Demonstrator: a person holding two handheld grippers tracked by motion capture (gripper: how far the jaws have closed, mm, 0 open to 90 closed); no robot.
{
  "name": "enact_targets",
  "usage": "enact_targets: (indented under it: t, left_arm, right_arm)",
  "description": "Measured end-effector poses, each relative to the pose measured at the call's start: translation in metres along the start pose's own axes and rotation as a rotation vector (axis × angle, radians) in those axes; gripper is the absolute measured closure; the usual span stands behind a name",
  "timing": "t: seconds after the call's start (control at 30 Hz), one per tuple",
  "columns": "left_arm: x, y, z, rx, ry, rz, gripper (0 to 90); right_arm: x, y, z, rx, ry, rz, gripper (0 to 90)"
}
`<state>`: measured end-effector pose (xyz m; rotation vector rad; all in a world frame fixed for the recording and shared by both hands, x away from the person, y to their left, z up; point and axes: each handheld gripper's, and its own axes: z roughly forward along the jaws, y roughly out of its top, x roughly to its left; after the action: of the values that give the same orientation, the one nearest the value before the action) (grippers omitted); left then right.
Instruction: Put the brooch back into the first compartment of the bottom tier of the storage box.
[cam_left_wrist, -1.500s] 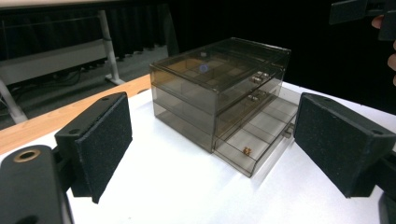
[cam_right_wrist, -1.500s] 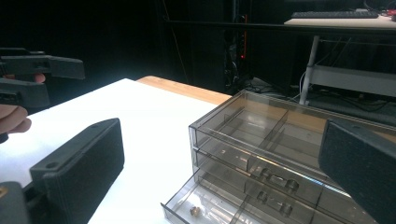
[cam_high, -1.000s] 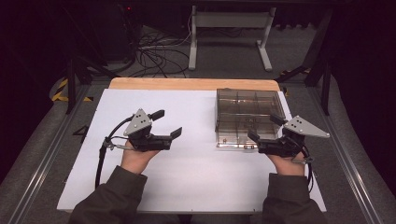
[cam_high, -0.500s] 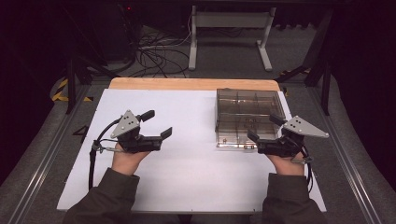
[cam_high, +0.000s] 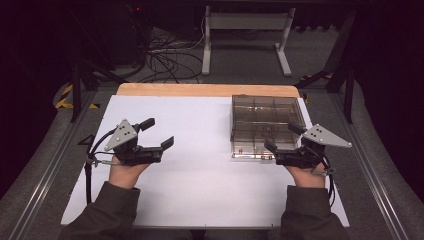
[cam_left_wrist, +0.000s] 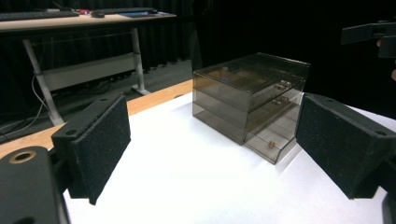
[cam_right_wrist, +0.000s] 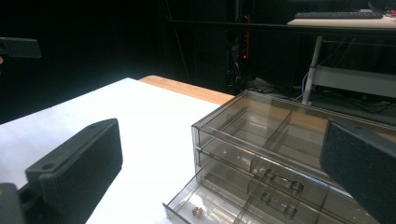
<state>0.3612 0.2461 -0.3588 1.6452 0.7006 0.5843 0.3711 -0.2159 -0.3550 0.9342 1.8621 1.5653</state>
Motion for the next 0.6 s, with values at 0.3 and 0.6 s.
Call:
enact_targets:
  t: [0.3, 0.6]
  left_arm:
    - [0.005, -0.001, -0.013, -0.009, 0.007, 0.004, 11.1]
    - [0.01, -0.001, -0.026, -0.025, 0.015, 0.011, 10.9]
  right_arm:
    - [0.001, -0.001, 0.002, 0.006, 0.005, -0.003, 0.0]
    - [0.002, -0.001, 0.003, 0.009, 0.006, -0.001, 0.0]
